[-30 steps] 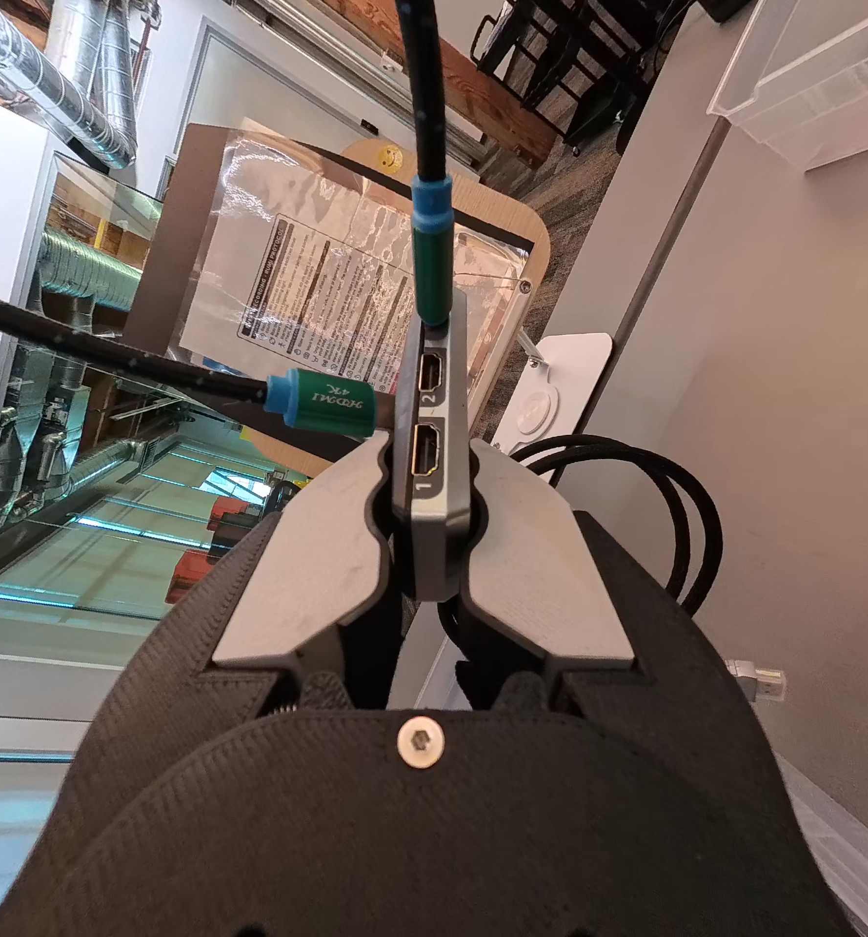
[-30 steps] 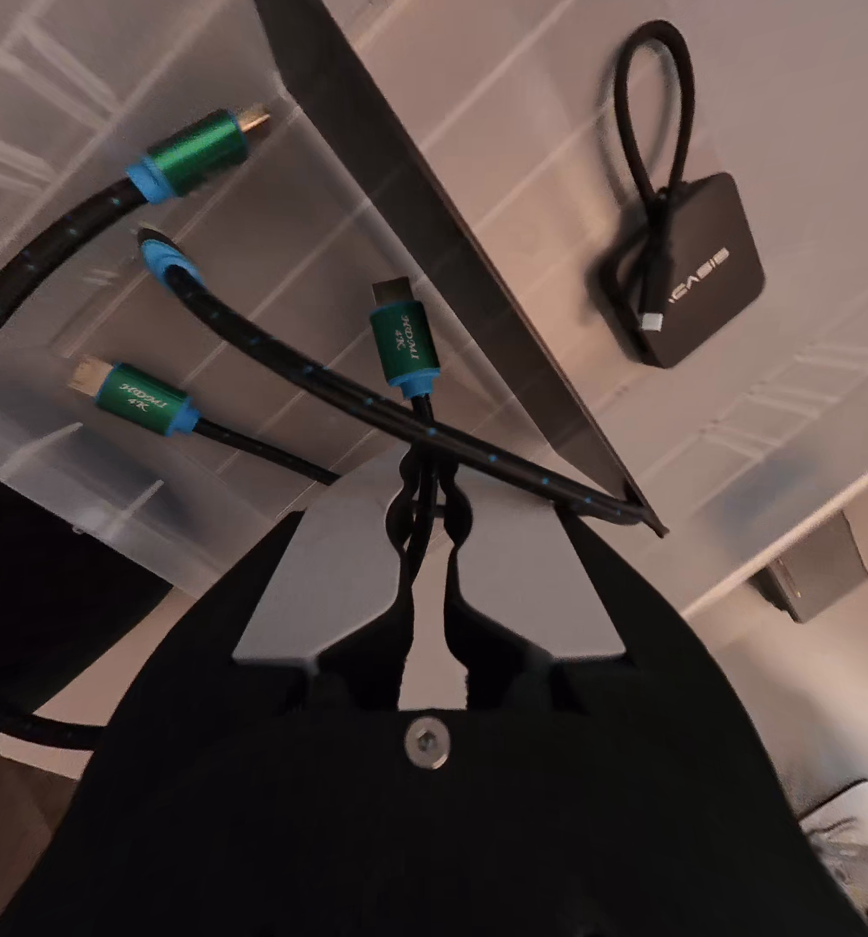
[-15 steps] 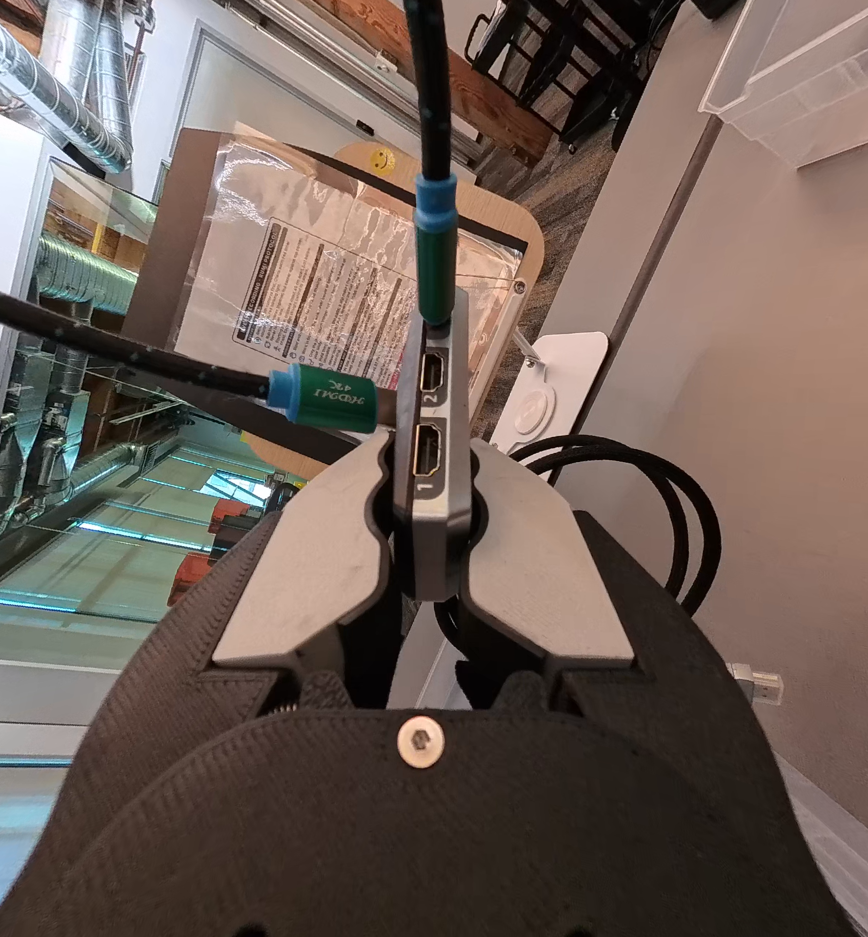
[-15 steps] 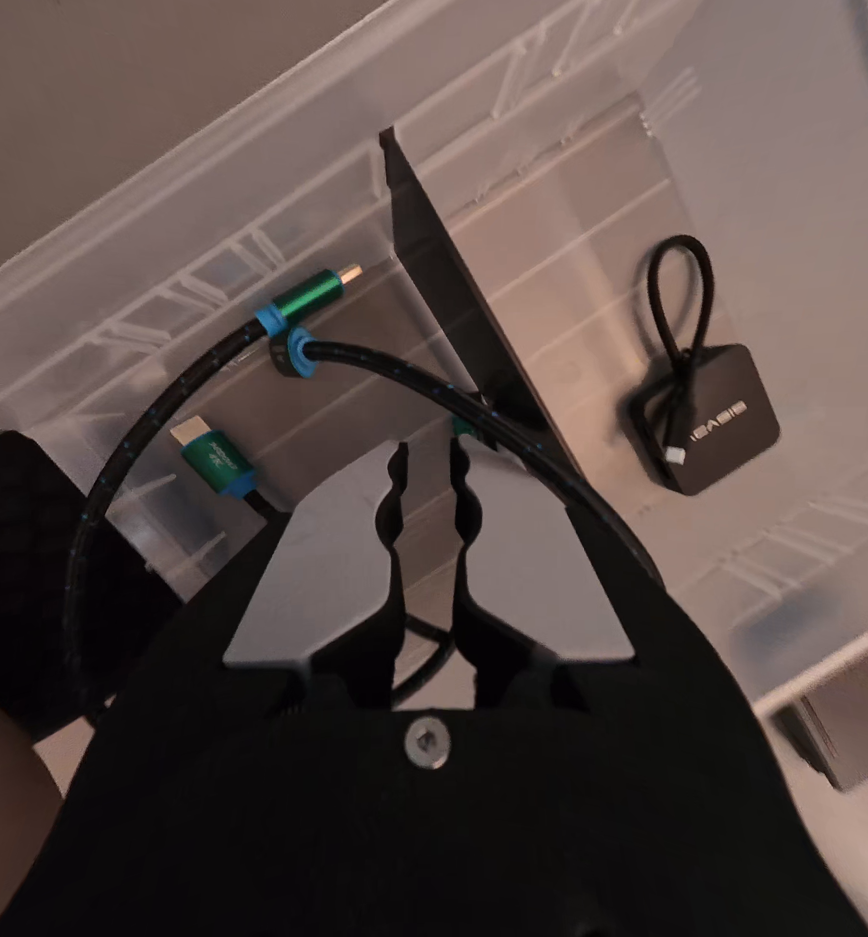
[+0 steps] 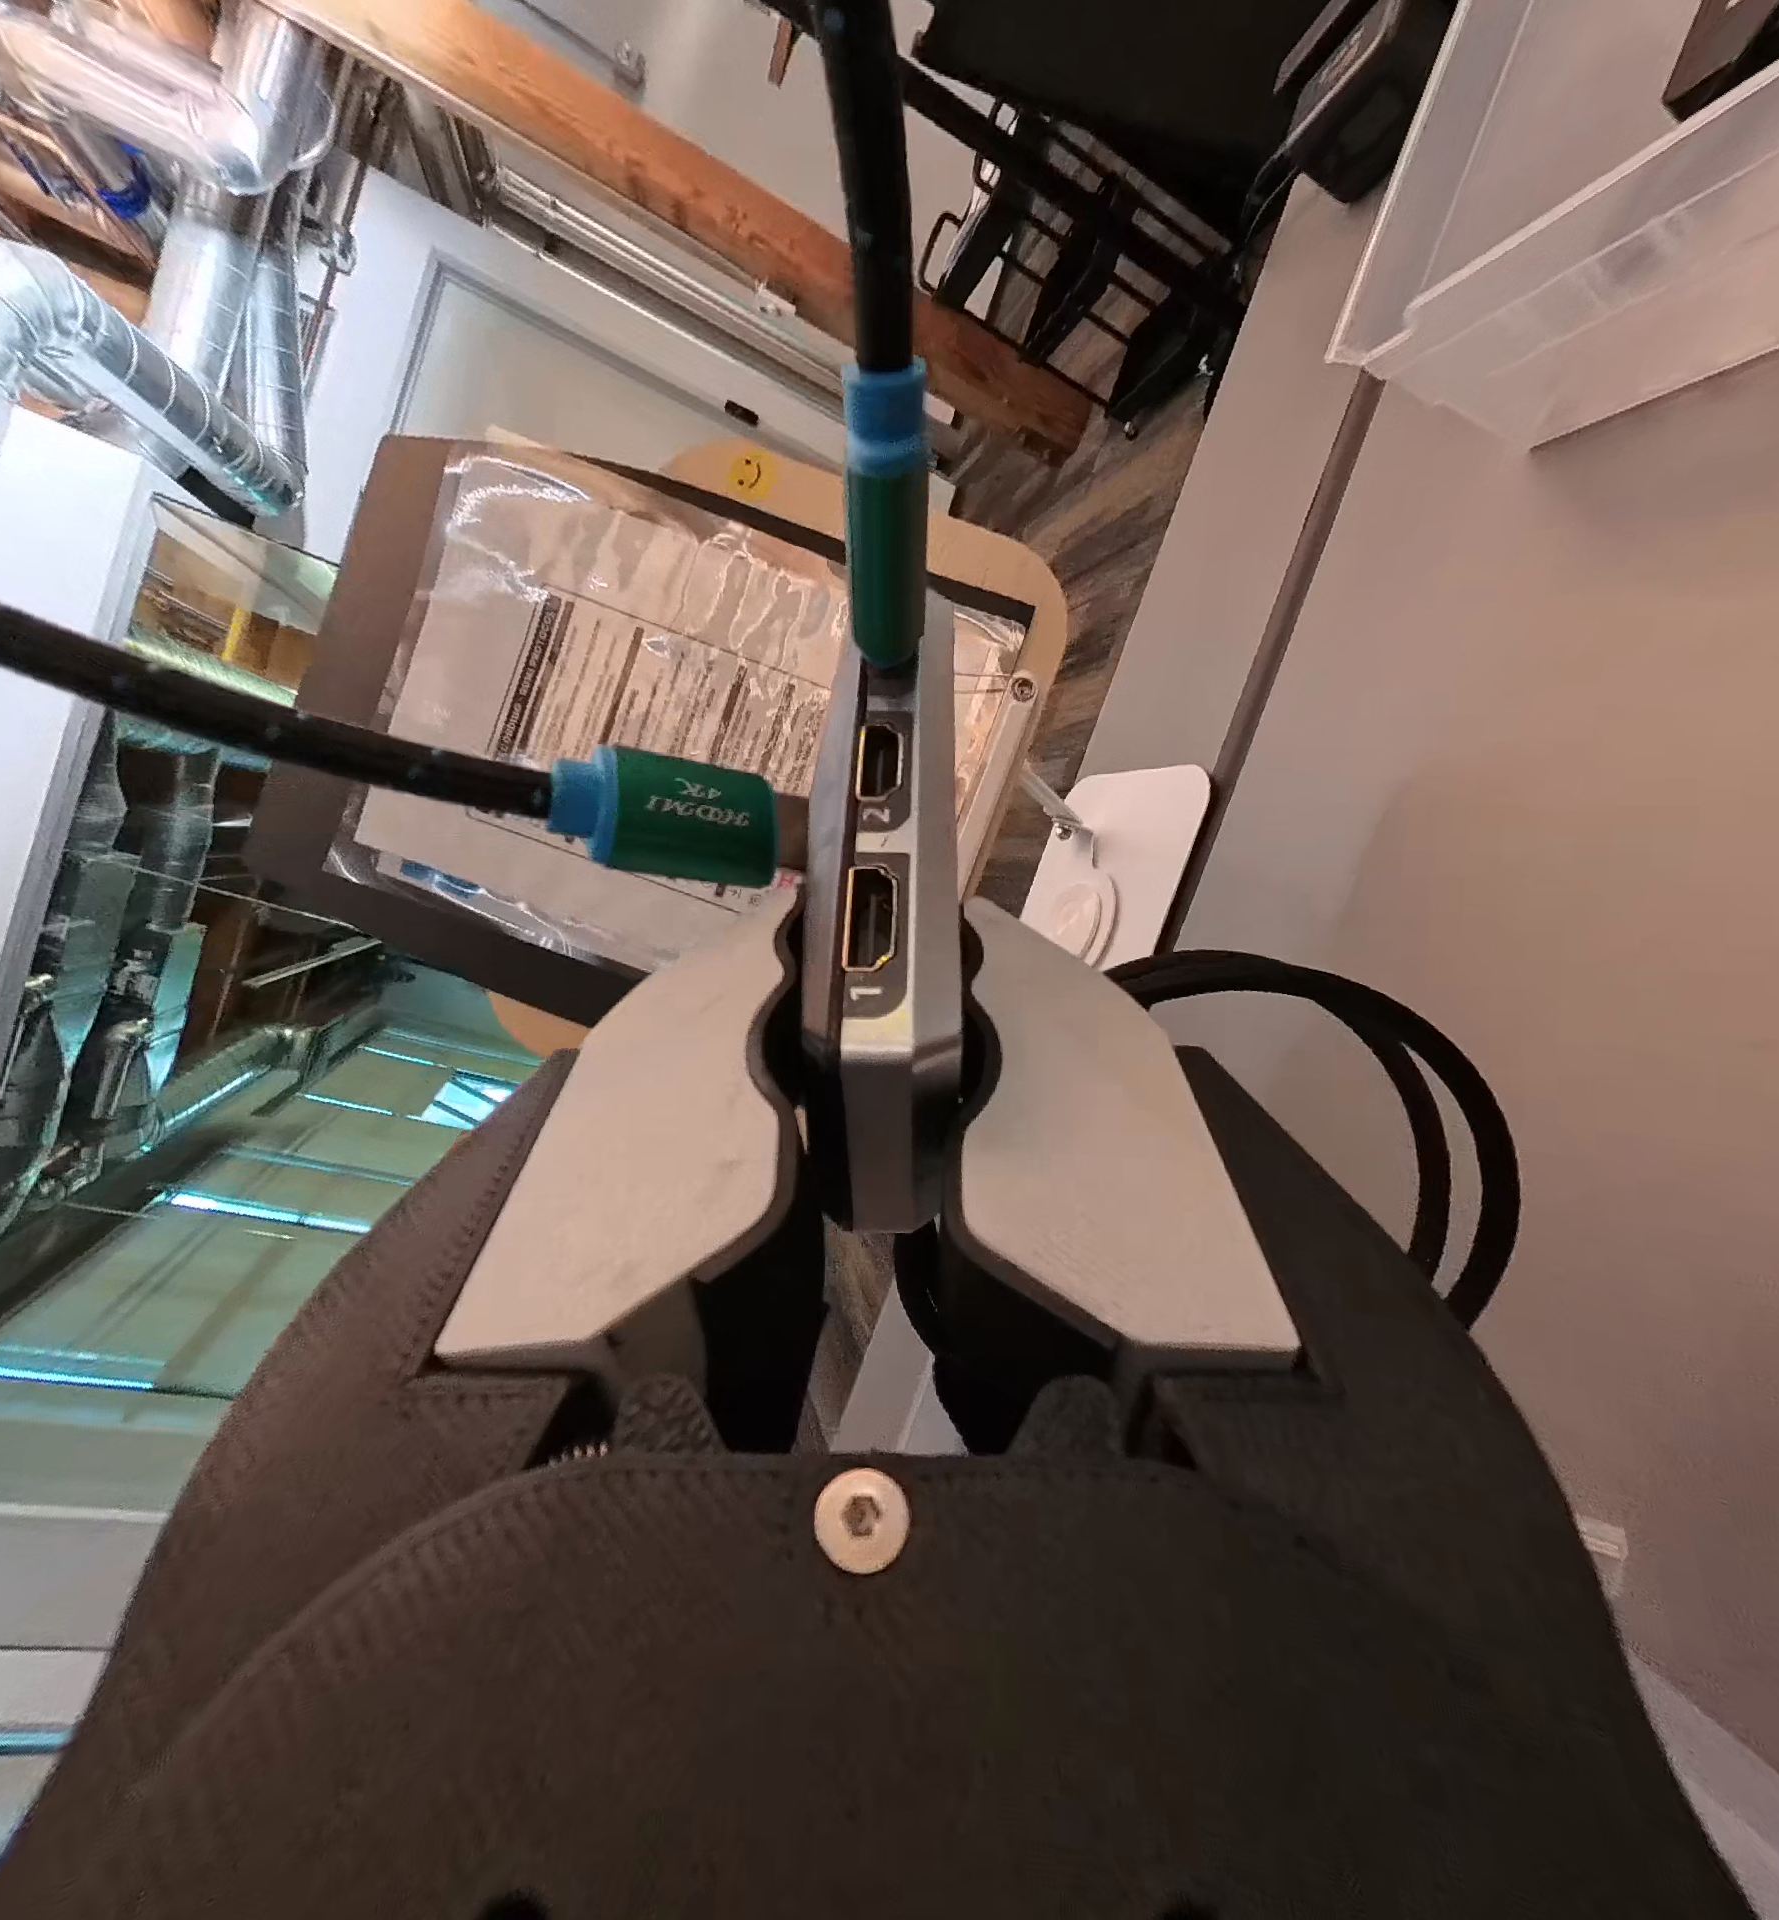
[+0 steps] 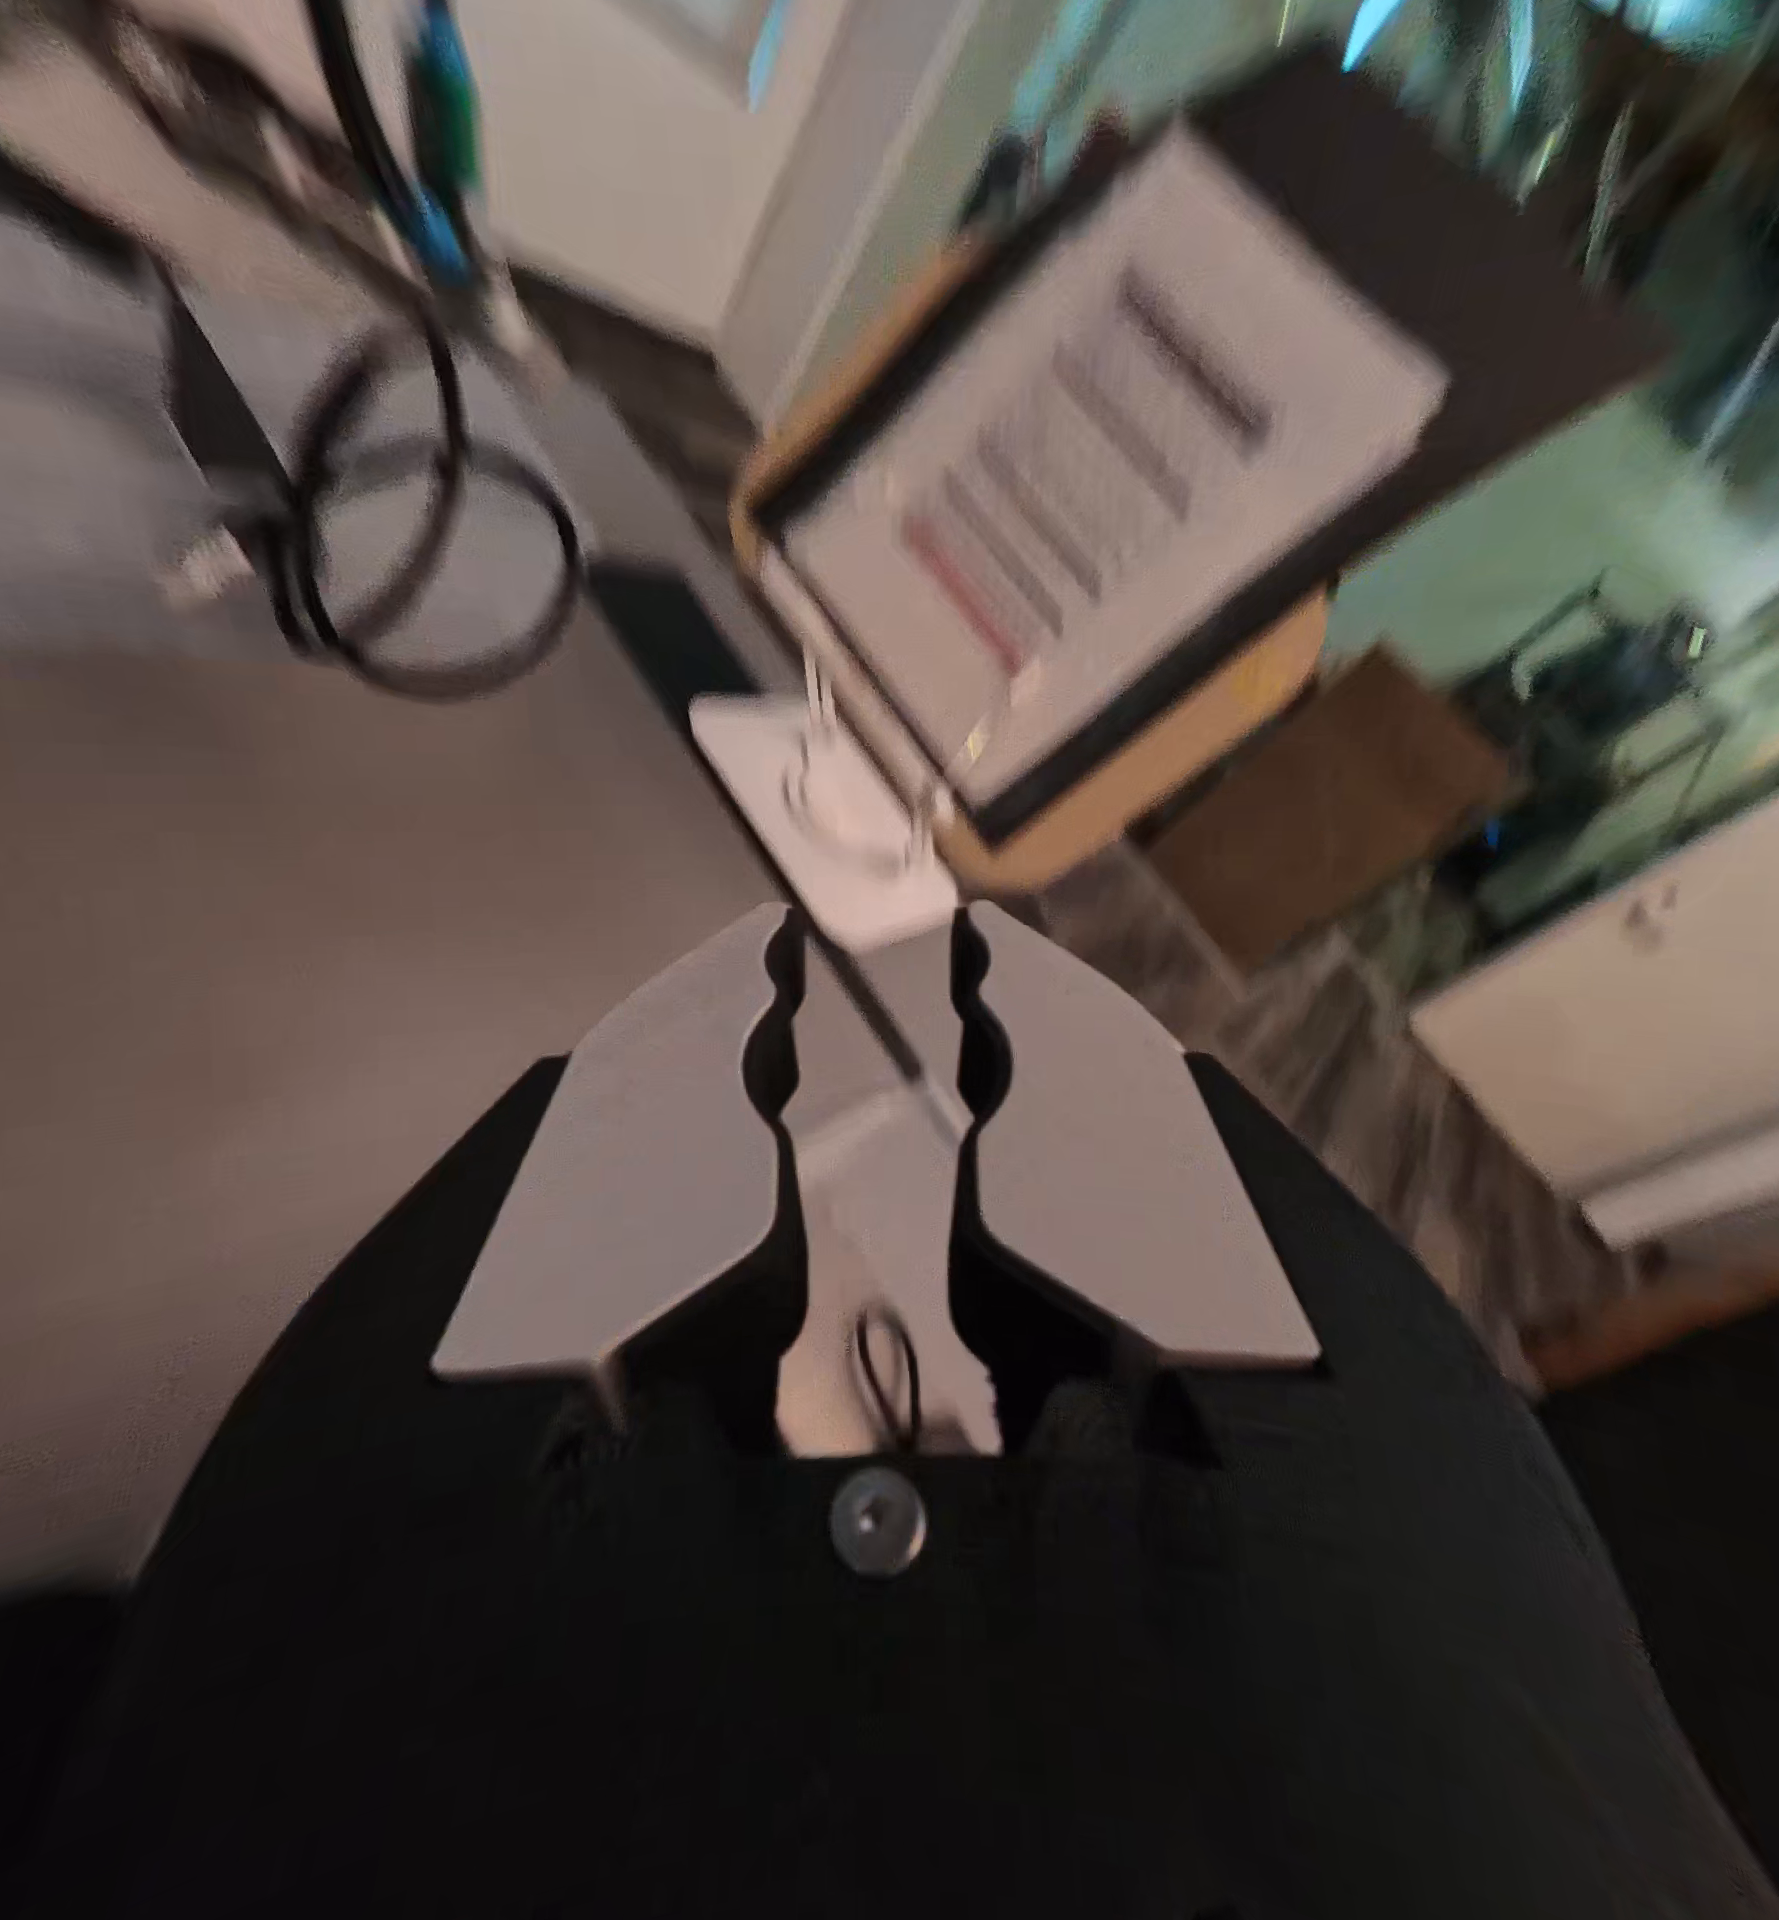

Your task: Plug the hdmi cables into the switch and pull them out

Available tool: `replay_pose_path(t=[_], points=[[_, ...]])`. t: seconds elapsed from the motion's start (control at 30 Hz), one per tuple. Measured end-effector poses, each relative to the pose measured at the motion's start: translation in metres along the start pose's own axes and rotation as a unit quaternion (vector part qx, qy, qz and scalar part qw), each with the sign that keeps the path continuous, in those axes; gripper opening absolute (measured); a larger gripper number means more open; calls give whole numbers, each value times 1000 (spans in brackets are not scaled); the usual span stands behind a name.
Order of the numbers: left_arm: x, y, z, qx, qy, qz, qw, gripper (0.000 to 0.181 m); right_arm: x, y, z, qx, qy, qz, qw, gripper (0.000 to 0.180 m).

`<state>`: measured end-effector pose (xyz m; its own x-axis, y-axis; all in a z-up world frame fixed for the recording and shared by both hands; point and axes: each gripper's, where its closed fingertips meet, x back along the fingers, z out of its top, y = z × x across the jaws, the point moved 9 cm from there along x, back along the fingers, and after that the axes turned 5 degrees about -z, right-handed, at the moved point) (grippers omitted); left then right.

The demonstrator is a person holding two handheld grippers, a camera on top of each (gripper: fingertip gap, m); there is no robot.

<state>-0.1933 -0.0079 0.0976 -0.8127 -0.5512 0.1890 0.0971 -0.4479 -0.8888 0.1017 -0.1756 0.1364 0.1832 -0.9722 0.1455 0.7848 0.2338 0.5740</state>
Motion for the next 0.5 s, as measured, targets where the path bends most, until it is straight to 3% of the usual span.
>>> replay_pose_path(t=[0.03,0.13,0.3,0.5], points=[[0,1,1,-4,2,5,1000,22,-4,-6,13,-6,46,6,999,35],[-1,2,4,-9,2,23,1000,22,-28,-26,45,-32,134,12,990,42],[-5,8,11,-14,-10,41,999,22,-85,-79,74,-78,108,57,989,45],[-9,15,18,-25,-20,48,998,22,-127,-105,71,-182,79,70,978,43]])
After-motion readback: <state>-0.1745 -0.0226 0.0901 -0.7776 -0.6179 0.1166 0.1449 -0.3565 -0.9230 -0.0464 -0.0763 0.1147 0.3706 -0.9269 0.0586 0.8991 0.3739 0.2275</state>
